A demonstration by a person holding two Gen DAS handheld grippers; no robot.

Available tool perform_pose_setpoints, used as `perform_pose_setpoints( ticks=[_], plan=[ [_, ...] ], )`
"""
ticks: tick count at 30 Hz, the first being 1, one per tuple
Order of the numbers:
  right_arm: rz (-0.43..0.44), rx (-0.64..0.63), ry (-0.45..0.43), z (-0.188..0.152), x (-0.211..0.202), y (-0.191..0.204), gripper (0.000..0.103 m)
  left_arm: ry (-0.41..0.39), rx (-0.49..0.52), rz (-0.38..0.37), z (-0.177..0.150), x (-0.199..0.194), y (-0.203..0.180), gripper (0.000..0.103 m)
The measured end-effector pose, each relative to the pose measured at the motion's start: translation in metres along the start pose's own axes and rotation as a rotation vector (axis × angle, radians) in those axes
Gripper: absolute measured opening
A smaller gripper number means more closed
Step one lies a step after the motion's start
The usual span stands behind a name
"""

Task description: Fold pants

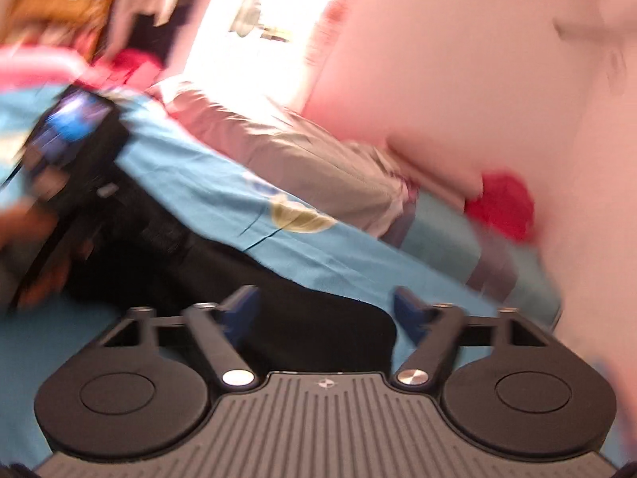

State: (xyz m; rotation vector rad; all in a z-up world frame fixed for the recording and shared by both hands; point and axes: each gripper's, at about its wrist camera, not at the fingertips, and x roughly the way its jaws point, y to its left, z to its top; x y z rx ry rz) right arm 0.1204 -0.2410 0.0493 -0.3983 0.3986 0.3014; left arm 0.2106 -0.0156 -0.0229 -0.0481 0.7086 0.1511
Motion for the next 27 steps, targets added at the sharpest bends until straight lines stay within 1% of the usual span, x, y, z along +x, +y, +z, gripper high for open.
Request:
perform_pose_setpoints(
  ticks=[1, 2, 3, 4, 5, 7, 8, 10, 12, 13, 15, 16, 17, 18, 19, 20, 21, 22, 23, 24, 25, 26, 27],
  plan=[
    [0.006, 0.064, 0.029, 0.002, 0.010, -0.007, 0.051, -0.002, -0.010, -0.011, 0.000, -0.001, 0.002, 0.103],
    [0.025, 0.149, 0.069, 0.002, 0.023, -0.013, 0.050, -0.005, -0.023, -0.023, 0.000, -0.001, 0.005, 0.103],
    [0.039, 0.205, 0.115, -0.001, 0.042, -0.015, 0.050, -0.008, -0.035, -0.034, 0.001, -0.002, 0.007, 0.103],
    [0.041, 0.213, 0.186, -0.006, 0.061, -0.014, 0.050, -0.011, -0.047, -0.046, 0.001, -0.003, 0.010, 0.103],
    [0.024, 0.143, 0.248, -0.014, 0.063, -0.004, 0.049, -0.015, -0.061, -0.064, 0.002, -0.005, 0.013, 0.103],
    [-0.024, -0.010, 0.200, -0.018, 0.053, 0.019, 0.048, -0.021, -0.096, -0.105, 0.004, -0.009, 0.021, 0.103],
    [-0.030, -0.032, 0.193, -0.013, 0.047, 0.024, 0.048, -0.027, -0.114, -0.134, 0.005, -0.012, 0.025, 0.103],
    [-0.001, 0.021, 0.152, -0.005, 0.044, 0.023, 0.049, -0.054, -0.141, -0.182, 0.007, -0.020, 0.035, 0.103],
    [0.019, 0.069, 0.115, 0.005, 0.046, 0.023, 0.051, -0.094, -0.144, -0.204, 0.010, -0.030, 0.043, 0.103],
    [0.027, 0.083, 0.110, 0.009, 0.054, 0.025, 0.052, -0.116, -0.139, -0.204, 0.011, -0.036, 0.047, 0.103],
    [0.061, 0.100, 0.124, 0.011, 0.068, 0.033, 0.056, -0.144, -0.132, -0.169, 0.014, -0.047, 0.055, 0.103],
    [0.081, 0.077, 0.156, 0.008, 0.073, 0.042, 0.055, -0.151, -0.133, -0.142, 0.015, -0.051, 0.061, 0.103],
    [0.100, 0.019, 0.193, 0.007, 0.083, 0.051, 0.048, -0.146, -0.138, -0.108, 0.016, -0.054, 0.068, 0.103],
    [0.089, -0.060, 0.182, 0.003, 0.077, 0.064, 0.047, -0.128, -0.136, -0.060, 0.016, -0.056, 0.076, 0.103],
    [0.069, -0.164, 0.140, 0.001, 0.065, 0.077, 0.047, -0.107, -0.130, -0.007, 0.016, -0.056, 0.085, 0.103],
    [0.080, -0.245, 0.121, 0.003, 0.055, 0.084, 0.048, -0.083, -0.122, 0.052, 0.014, -0.054, 0.095, 0.103],
    [0.122, -0.279, 0.106, 0.008, 0.047, 0.086, 0.055, -0.060, -0.119, 0.107, 0.011, -0.052, 0.105, 0.103],
    [0.185, -0.266, 0.086, 0.016, 0.040, 0.083, 0.062, -0.033, -0.128, 0.153, 0.008, -0.048, 0.116, 0.103],
    [0.245, -0.231, 0.061, 0.026, 0.038, 0.078, 0.075, 0.007, -0.150, 0.198, 0.004, -0.044, 0.128, 0.103],
    [0.296, -0.183, 0.033, 0.040, 0.036, 0.074, 0.079, 0.051, -0.181, 0.238, 0.000, -0.038, 0.140, 0.103],
    [0.326, -0.141, 0.015, 0.052, 0.039, 0.072, 0.079, 0.102, -0.222, 0.268, -0.004, -0.032, 0.152, 0.103],
    [0.351, -0.112, 0.014, 0.064, 0.046, 0.075, 0.079, 0.143, -0.268, 0.265, -0.008, -0.027, 0.163, 0.103],
    [0.374, -0.094, 0.022, 0.074, 0.058, 0.080, 0.078, 0.151, -0.314, 0.226, -0.011, -0.025, 0.172, 0.103]
  ],
)
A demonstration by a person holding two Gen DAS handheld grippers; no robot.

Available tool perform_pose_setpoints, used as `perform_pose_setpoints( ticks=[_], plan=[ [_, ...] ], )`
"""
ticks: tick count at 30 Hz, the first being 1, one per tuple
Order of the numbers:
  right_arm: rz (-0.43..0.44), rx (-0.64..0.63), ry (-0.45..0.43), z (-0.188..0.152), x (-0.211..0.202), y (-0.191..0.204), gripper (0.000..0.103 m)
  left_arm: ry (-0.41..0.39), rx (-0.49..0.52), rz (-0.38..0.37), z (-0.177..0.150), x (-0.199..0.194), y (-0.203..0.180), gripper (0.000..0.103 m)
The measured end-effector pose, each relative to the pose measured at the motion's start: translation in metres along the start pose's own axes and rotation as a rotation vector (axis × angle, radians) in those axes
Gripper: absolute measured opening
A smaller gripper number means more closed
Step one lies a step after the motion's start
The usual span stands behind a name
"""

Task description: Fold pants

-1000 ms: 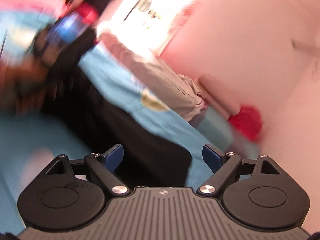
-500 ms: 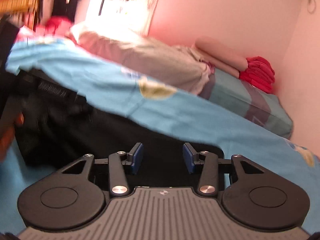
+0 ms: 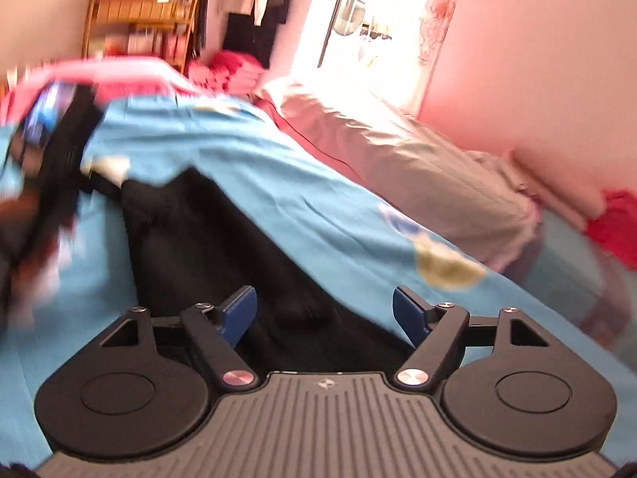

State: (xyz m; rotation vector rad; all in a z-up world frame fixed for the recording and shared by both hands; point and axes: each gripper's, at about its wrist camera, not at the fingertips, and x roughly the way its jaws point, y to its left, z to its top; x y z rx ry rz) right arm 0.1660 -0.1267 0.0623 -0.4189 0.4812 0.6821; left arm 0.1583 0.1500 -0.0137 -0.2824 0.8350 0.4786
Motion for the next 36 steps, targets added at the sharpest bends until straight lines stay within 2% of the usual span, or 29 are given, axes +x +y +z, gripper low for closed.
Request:
perform_pose_setpoints(
  ticks=[2, 6, 11, 13, 14, 15, 16, 19, 21, 24, 26, 29, 32, 33, 36],
  plan=[
    [0.041, 0.020, 0.031, 0.020, 0.029, 0.007, 0.077, -0.018, -0.030, -0.013, 0.002, -0.003, 0.007, 0.103],
    [0.147, 0.075, 0.153, 0.053, 0.113, 0.031, 0.074, -0.027, 0.003, 0.020, 0.000, -0.001, 0.001, 0.103],
    [0.199, 0.126, 0.243, 0.072, 0.193, 0.056, 0.073, -0.032, -0.004, 0.008, -0.001, -0.001, 0.005, 0.103],
    [0.237, 0.140, 0.278, 0.070, 0.212, 0.062, 0.059, -0.032, 0.001, 0.011, -0.001, 0.001, 0.006, 0.103],
    [0.252, 0.148, 0.289, 0.070, 0.215, 0.064, 0.043, -0.031, 0.004, 0.014, -0.001, 0.001, 0.006, 0.103],
    [0.264, 0.155, 0.284, 0.069, 0.216, 0.066, 0.019, -0.030, 0.007, 0.017, -0.001, 0.001, 0.005, 0.103],
    [0.272, 0.156, 0.277, 0.071, 0.215, 0.068, 0.012, -0.030, 0.008, 0.019, -0.001, 0.001, 0.005, 0.103],
    [0.246, 0.218, 0.238, 0.082, 0.211, 0.066, 0.012, -0.033, 0.008, 0.021, 0.000, 0.002, 0.005, 0.103],
    [0.240, 0.260, 0.273, 0.081, 0.222, 0.065, 0.013, -0.034, 0.008, 0.020, 0.000, 0.002, 0.005, 0.103],
    [0.221, 0.263, 0.265, 0.079, 0.222, 0.067, 0.014, -0.035, 0.010, 0.020, 0.000, 0.002, 0.005, 0.103],
    [0.229, 0.293, 0.269, 0.083, 0.215, 0.060, 0.022, -0.033, 0.010, 0.019, 0.000, 0.002, 0.005, 0.103],
    [0.242, 0.322, 0.226, 0.090, 0.192, 0.048, 0.033, -0.033, 0.008, 0.019, 0.000, 0.002, 0.005, 0.103],
    [0.250, 0.310, 0.259, 0.091, 0.194, 0.054, 0.032, -0.033, 0.009, 0.020, 0.000, 0.002, 0.005, 0.103],
    [0.253, 0.311, 0.276, 0.089, 0.200, 0.057, 0.028, -0.033, 0.009, 0.020, 0.000, 0.002, 0.005, 0.103],
    [0.201, 0.374, 0.285, 0.086, 0.225, 0.062, 0.027, -0.036, 0.009, 0.017, 0.000, 0.003, 0.005, 0.103]
  ],
)
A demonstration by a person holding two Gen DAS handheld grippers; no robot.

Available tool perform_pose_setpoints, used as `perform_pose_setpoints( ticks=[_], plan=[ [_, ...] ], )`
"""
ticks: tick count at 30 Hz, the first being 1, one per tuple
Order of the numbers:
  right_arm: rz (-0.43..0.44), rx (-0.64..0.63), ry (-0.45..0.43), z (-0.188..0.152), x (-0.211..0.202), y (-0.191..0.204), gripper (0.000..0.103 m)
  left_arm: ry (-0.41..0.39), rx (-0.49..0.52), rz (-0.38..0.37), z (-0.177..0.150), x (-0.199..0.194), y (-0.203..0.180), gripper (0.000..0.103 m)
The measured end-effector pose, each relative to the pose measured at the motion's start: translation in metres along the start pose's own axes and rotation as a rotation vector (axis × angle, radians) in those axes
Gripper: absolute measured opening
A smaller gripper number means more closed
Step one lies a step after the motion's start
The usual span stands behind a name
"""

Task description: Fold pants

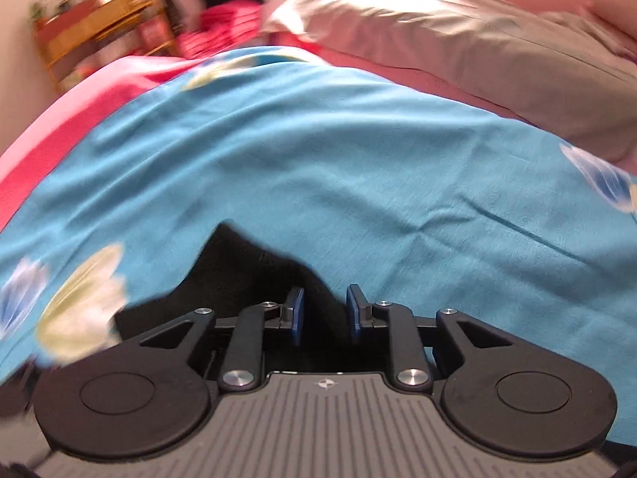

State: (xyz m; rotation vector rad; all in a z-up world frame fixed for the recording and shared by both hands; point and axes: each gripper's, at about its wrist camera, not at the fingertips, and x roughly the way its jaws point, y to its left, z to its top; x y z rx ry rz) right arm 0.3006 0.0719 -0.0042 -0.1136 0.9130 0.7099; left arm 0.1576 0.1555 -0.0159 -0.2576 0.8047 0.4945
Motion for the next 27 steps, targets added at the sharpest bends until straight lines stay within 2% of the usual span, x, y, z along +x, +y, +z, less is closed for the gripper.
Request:
perform_pose_setpoints(
  ticks=[3, 4, 6, 9, 12, 15, 18, 23, 27],
  plan=[
    [0.025, 0.089, 0.018, 0.009, 0.003, -0.010, 0.033, -0.002, -0.013, -0.018, 0.001, 0.000, 0.003, 0.103],
    [0.051, 0.114, 0.040, 0.011, -0.001, -0.015, 0.039, -0.002, -0.021, -0.027, 0.002, 0.000, 0.005, 0.103],
    [0.082, 0.162, 0.041, 0.013, -0.019, -0.027, 0.074, -0.004, -0.041, -0.044, 0.003, -0.001, 0.010, 0.103],
    [0.075, 0.213, -0.012, 0.007, -0.055, -0.044, 0.075, -0.006, -0.061, -0.059, 0.005, -0.002, 0.014, 0.103],
    [0.039, 0.213, 0.007, -0.013, -0.071, -0.045, 0.070, -0.015, -0.086, -0.048, 0.006, -0.005, 0.020, 0.103],
    [-0.037, 0.132, 0.057, -0.038, -0.067, -0.031, 0.066, -0.017, -0.130, -0.061, 0.008, -0.007, 0.031, 0.103],
    [-0.170, 0.034, 0.090, -0.053, -0.058, -0.015, 0.064, -0.018, -0.150, -0.067, 0.010, -0.009, 0.037, 0.103],
    [-0.180, -0.043, 0.023, -0.054, -0.078, 0.002, 0.069, -0.071, -0.206, -0.088, 0.015, -0.020, 0.052, 0.103],
    [-0.193, -0.083, 0.017, -0.060, -0.079, 0.013, 0.069, -0.073, -0.251, -0.082, 0.018, -0.020, 0.064, 0.103]
  ],
)
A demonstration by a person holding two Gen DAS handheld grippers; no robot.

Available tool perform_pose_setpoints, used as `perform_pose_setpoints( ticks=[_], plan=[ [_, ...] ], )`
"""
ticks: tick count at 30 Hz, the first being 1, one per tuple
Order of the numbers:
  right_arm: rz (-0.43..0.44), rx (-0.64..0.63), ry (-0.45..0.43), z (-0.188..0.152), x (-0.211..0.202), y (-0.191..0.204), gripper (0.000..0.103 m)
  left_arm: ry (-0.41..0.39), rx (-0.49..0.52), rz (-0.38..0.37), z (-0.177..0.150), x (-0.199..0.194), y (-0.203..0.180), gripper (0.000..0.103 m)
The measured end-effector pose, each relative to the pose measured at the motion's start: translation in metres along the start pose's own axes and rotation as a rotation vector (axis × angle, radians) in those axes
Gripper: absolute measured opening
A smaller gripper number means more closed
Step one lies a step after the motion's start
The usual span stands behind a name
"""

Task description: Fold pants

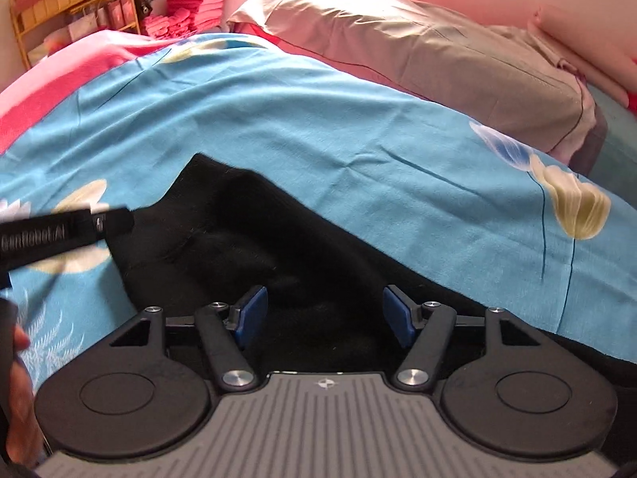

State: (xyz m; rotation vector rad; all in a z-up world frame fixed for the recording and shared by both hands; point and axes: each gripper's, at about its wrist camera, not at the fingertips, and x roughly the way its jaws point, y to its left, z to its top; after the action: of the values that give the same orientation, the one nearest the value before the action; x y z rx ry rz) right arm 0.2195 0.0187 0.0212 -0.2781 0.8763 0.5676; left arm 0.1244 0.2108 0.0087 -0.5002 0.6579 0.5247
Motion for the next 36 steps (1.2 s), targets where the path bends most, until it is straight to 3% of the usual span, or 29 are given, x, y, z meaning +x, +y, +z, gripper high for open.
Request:
perform_pose_setpoints(
  ticks=[8, 14, 20, 24, 28, 32, 34, 35, 36],
  plan=[
    [0.003, -0.027, -0.018, -0.007, -0.002, 0.020, 0.069, 0.023, -0.020, 0.014, 0.003, 0.003, 0.008, 0.103],
    [-0.018, -0.152, -0.112, -0.017, -0.011, 0.054, 0.075, 0.012, -0.046, 0.053, 0.009, 0.000, 0.020, 0.103],
    [-0.132, -0.321, -0.211, -0.029, -0.005, 0.100, 0.075, -0.024, -0.228, 0.113, 0.023, -0.018, 0.066, 0.103],
    [-0.224, -0.417, -0.252, -0.035, 0.003, 0.127, 0.071, -0.073, -0.277, 0.192, 0.025, -0.037, 0.096, 0.103],
    [-0.204, -0.467, -0.382, -0.048, -0.016, 0.145, 0.081, -0.090, -0.326, 0.239, 0.016, -0.052, 0.128, 0.103],
    [-0.225, -0.587, -0.322, -0.045, 0.010, 0.179, 0.078, -0.102, -0.324, 0.258, 0.008, -0.068, 0.140, 0.103],
    [-0.257, -0.606, -0.254, -0.035, 0.036, 0.189, 0.070, -0.110, -0.296, 0.255, 0.002, -0.078, 0.140, 0.103],
    [-0.294, -0.604, -0.251, -0.029, 0.046, 0.189, 0.070, -0.109, -0.278, 0.255, -0.001, -0.082, 0.138, 0.103],
    [-0.297, -0.581, -0.251, -0.021, 0.053, 0.185, 0.063, -0.108, -0.264, 0.254, -0.006, -0.086, 0.136, 0.103]
  ],
)
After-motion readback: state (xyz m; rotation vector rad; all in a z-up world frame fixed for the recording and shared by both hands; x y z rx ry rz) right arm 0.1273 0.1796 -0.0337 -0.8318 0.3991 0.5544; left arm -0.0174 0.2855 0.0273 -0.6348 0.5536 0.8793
